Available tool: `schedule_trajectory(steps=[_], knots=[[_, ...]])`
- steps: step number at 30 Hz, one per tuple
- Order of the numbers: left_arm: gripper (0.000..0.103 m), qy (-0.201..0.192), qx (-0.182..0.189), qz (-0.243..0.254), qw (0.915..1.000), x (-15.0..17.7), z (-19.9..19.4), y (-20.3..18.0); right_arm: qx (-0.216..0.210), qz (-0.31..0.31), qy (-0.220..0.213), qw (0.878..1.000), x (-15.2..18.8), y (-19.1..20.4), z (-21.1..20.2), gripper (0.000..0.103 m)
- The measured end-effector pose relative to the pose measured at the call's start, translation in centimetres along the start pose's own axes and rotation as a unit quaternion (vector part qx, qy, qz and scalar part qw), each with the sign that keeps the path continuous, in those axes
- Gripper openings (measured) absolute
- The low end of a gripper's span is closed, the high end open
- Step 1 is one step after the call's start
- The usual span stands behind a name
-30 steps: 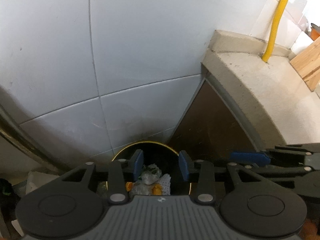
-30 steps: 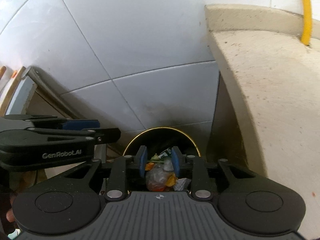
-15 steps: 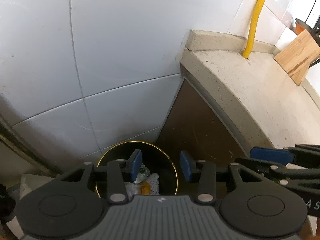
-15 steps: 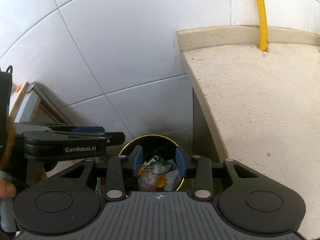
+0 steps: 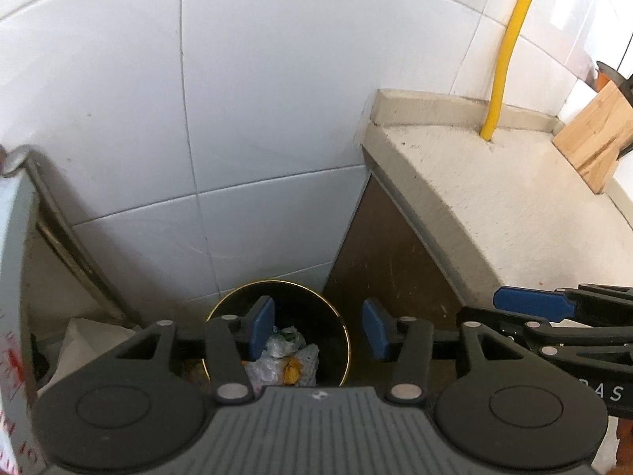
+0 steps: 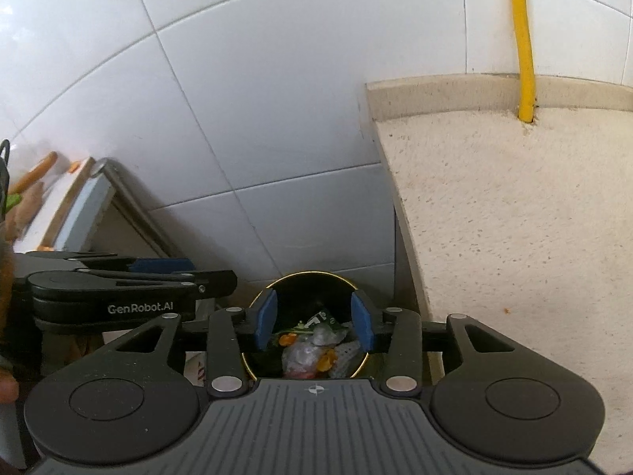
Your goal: Collect trash
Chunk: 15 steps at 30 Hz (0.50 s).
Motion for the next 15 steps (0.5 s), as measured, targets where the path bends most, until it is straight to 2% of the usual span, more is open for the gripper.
schedule_trajectory(steps=[11,14,15], knots=[[0.050,-0.023,-0.030,-0.006,0.9993,0.8,-2.7,-1.9,-0.023,-0.008,-0.020,1.000,0.5,-0.7,-2.3,0.062],[0.051,-0.027,-0.043,-0.005,0.9987,1.0,-3.2,-1.9,-0.021,-0.006,-0.028,0.999,0.5,-1.0,-2.9,0.074],[0.051,-0.028,-0.048,-0.005,0.9985,1.1,-3.4,-1.8,-0.022,-0.006,-0.031,0.999,0.5,-1.0,-3.1,0.075]])
Point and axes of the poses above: each gripper's, at about its wrist camera, not at the fingertips, and z roughly the way its jaws point, y to its left, x to its underside, the point moved 10 cm from there along z, roughly the way its jaws point, and after that the axes turned 11 degrees about x, right-handed, at the moved point
